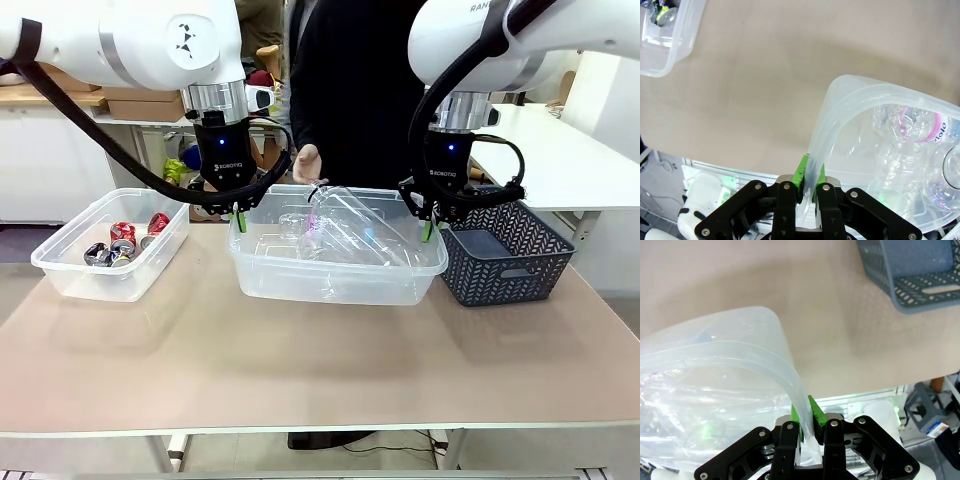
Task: Sort the waste into each basket.
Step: Offer the picked Organizing box to the human.
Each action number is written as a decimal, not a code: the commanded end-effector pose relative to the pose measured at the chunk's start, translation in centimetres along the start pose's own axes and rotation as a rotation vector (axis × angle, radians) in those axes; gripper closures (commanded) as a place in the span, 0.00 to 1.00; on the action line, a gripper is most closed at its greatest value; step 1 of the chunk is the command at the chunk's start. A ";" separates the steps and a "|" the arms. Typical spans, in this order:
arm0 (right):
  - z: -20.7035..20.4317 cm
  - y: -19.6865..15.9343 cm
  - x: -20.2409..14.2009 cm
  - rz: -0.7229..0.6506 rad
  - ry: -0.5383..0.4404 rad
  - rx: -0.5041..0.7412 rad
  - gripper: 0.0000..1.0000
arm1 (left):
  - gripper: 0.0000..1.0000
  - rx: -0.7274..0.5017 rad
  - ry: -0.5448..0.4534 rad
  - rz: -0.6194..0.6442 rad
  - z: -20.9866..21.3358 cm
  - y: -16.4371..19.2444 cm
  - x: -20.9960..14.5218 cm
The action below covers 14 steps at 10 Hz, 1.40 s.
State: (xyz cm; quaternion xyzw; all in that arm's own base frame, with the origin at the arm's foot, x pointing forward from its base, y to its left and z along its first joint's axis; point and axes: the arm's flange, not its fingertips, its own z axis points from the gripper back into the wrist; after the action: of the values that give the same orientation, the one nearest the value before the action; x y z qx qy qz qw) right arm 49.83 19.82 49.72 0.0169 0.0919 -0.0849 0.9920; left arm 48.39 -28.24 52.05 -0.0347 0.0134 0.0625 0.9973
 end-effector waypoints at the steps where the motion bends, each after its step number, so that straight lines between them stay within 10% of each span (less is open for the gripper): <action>1: -0.2 -0.5 0.0 -0.007 0.019 0.000 0.95 | 1.00 -0.003 -0.024 0.039 0.3 0.7 -0.1; 8: 7.2 6.5 14.0 0.110 0.088 -0.042 0.95 | 0.94 -0.070 -0.066 0.016 3.5 -0.8 14.5; 14: 3.8 4.4 14.7 0.097 0.081 -0.030 0.95 | 0.94 -0.044 -0.015 0.004 0.7 0.2 15.1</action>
State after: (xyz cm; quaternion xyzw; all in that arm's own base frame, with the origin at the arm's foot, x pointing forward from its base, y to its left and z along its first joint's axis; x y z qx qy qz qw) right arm 66.06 21.30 50.28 0.0100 0.1392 -0.0367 0.9895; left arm 63.40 -26.32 51.54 -0.0530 0.0143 0.0622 0.9966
